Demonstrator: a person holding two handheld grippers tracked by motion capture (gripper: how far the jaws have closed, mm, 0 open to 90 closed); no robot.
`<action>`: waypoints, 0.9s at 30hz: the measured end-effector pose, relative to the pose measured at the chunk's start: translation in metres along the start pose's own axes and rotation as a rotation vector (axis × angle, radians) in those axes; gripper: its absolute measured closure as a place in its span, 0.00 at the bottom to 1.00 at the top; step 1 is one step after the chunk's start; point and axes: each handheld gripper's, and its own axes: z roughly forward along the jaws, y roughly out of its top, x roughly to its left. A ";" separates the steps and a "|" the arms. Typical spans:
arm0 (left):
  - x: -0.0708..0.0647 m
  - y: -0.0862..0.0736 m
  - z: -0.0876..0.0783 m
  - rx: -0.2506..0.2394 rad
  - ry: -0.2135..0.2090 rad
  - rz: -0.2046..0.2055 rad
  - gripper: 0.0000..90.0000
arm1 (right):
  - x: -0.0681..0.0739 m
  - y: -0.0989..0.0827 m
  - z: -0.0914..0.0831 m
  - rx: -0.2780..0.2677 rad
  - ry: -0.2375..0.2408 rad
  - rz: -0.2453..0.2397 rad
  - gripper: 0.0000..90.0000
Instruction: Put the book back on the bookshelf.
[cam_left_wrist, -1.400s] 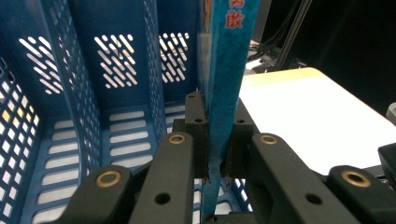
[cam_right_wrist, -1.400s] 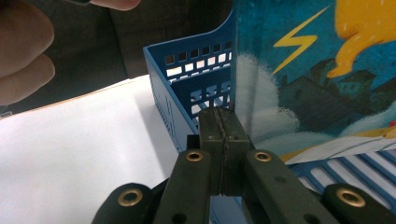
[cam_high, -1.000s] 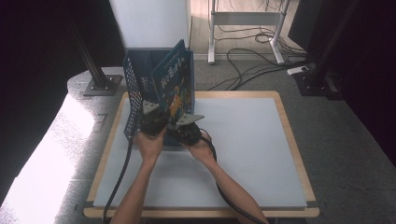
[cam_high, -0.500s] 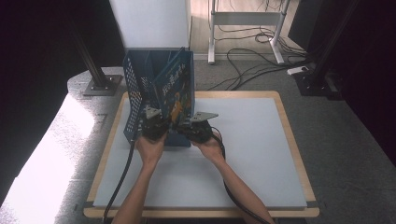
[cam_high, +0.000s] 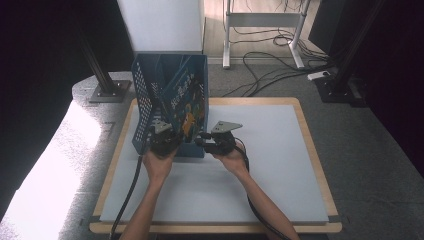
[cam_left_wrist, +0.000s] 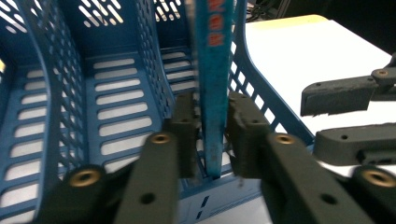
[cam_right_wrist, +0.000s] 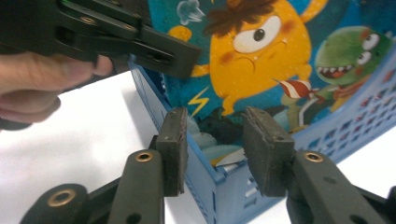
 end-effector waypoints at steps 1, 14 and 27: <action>0.000 0.000 -0.001 -0.003 0.007 0.007 0.78 | 0.000 0.000 0.000 0.000 0.000 0.000 0.64; -0.001 -0.005 -0.015 -0.003 0.063 0.096 0.35 | -0.008 -0.007 -0.019 0.015 -0.032 -0.011 0.44; -0.007 -0.015 -0.036 -0.009 -0.063 0.124 0.14 | -0.012 -0.017 -0.035 0.055 -0.055 -0.013 0.31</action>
